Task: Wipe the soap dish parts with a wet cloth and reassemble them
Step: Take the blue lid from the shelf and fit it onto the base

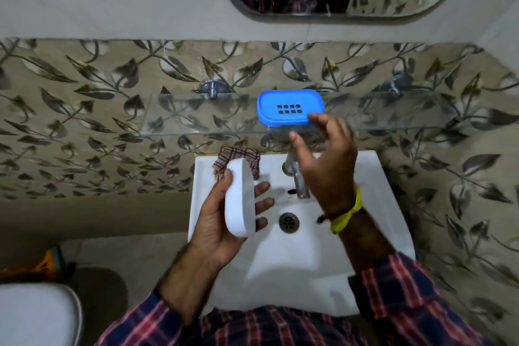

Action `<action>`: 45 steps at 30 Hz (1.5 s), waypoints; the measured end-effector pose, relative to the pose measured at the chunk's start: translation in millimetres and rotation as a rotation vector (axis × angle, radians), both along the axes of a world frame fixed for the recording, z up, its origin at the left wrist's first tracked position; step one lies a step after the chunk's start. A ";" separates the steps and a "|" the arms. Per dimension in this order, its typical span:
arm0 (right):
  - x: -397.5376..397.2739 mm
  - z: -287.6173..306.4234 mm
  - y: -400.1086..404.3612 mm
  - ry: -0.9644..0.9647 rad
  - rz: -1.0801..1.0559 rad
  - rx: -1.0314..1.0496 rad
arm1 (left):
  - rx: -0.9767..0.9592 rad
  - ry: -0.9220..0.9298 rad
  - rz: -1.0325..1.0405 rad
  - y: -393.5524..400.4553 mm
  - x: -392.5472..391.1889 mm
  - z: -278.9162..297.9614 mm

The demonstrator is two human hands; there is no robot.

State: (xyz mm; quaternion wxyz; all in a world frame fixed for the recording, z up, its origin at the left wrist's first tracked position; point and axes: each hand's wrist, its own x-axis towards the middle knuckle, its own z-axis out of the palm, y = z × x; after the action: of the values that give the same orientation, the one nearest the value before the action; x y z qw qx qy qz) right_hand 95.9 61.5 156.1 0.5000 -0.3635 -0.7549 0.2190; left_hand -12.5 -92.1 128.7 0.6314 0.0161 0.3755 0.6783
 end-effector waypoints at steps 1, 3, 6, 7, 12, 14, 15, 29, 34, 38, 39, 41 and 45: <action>-0.8 5.8 8.6 -0.019 0.035 0.015 | 0.021 0.044 0.003 1.4 0.8 5.2; -3.3 16.0 25.4 -0.092 0.085 0.041 | 0.064 0.131 0.035 5.6 -0.1 17.9; -4.0 28.6 52.4 -0.309 0.187 0.006 | 0.092 0.242 0.087 10.7 -4.8 34.4; -3.3 32.0 62.7 -0.385 0.240 -0.026 | 0.095 0.280 0.104 11.6 -5.8 37.4; -0.6 47.4 108.1 -0.623 0.445 -0.153 | 0.092 0.444 0.203 12.2 -6.4 44.3; -0.5 51.6 114.1 -0.639 0.497 -0.187 | 0.074 0.493 0.248 11.7 -8.4 43.0; -0.3 52.4 114.9 -0.632 0.511 -0.210 | 0.069 0.503 0.273 11.2 -9.5 42.1; 64.7 65.8 33.1 0.469 0.755 -0.681 | 0.098 0.659 0.446 20.3 -3.4 61.2; 65.0 52.7 1.9 0.521 0.691 -0.791 | 0.048 0.902 0.357 25.1 21.6 49.2; 51.1 30.1 -19.2 0.419 0.628 -0.802 | 0.086 1.062 0.206 25.8 34.1 46.0; 48.4 25.4 -23.1 0.414 0.624 -0.803 | 0.092 1.069 0.177 26.4 35.3 44.7; 45.9 17.9 -27.7 0.423 0.624 -0.814 | 0.108 1.055 0.162 29.1 36.8 41.1; 46.4 12.6 -28.3 0.401 0.617 -0.847 | 0.129 1.071 0.130 32.1 37.1 38.1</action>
State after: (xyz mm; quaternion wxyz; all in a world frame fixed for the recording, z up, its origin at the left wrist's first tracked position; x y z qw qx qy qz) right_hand 142.3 33.3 168.6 0.3570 -0.2462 -0.5623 0.7041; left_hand 24.6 -60.0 166.8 0.3063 0.3748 0.6025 0.6346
